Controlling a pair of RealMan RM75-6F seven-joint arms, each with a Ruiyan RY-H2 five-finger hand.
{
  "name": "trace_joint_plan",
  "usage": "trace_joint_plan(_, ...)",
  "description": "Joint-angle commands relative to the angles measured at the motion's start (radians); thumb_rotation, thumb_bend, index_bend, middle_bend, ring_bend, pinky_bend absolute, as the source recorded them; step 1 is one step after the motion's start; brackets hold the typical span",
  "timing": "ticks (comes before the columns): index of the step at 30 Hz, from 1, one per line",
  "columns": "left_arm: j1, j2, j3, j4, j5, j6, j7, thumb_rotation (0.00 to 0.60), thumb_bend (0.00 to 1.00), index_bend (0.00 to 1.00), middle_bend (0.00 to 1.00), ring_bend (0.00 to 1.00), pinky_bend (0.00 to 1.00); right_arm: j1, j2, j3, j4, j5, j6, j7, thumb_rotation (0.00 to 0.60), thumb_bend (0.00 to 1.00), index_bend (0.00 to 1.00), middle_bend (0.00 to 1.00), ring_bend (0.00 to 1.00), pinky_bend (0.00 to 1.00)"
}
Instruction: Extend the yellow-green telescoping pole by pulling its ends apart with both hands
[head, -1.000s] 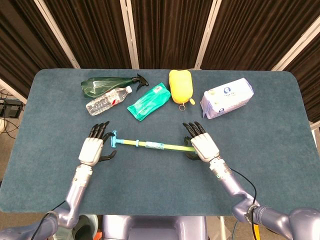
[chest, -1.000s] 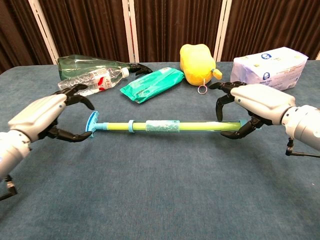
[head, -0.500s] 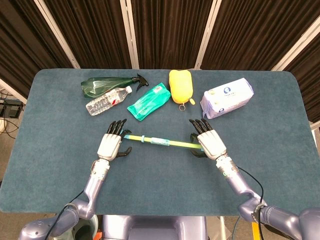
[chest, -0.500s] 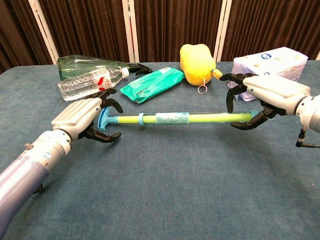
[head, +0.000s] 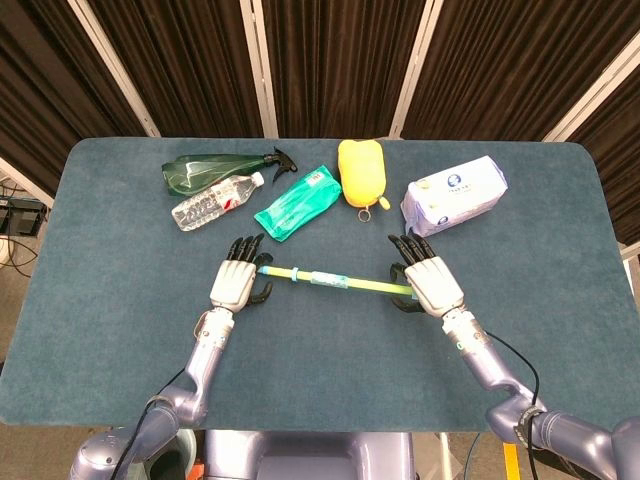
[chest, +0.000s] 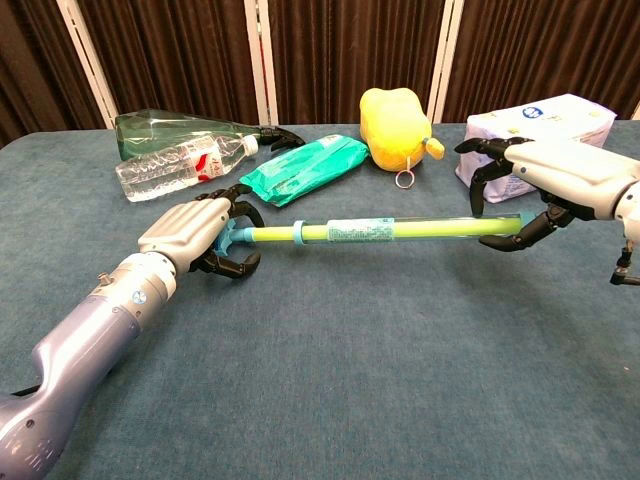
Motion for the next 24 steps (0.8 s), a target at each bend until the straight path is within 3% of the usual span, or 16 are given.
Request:
trace_joint_plan(1,-0.008,-0.001,-0.001,0.001,-0.017,-0.008,0.025,0.6,0.45,0.54,0.01,0.0,0.02,-0.001,0.005,0.001,-0.002,0.004,0.002,0.0,0.6,0.44,0.74,0.06,0.0,0.0)
trace_joint_plan(4,-0.011,-0.001,-0.001,-0.003,-0.031,-0.008,0.045,0.6,0.51,0.66,0.05,0.0,0.02,-0.001,0.007,0.002,-0.003,0.007,0.003,0.001,0.6,0.44,0.74,0.06,0.0,0.0)
trace_joint_plan(9,-0.009,-0.001,-0.001,-0.005,-0.051,0.021,0.07,0.6,0.58,0.77,0.11,0.0,0.02,-0.001,0.016,0.004,-0.01,0.008,0.013,-0.003,0.6,0.44,0.74,0.06,0.0,0.0)
trace_joint_plan(19,0.021,0.003,0.01,0.005,-0.047,0.154,0.072,0.6,0.62,0.79,0.15,0.0,0.02,-0.014,0.056,0.011,-0.074,0.007,0.056,-0.03,0.6,0.44,0.74,0.06,0.0,0.0)
trace_joint_plan(24,0.06,0.034,0.041,-0.015,-0.016,0.238,0.078,0.6,0.62,0.8,0.16,0.0,0.02,-0.028,0.09,0.018,-0.127,0.003,0.093,-0.051,0.6,0.44,0.74,0.06,0.0,0.0)
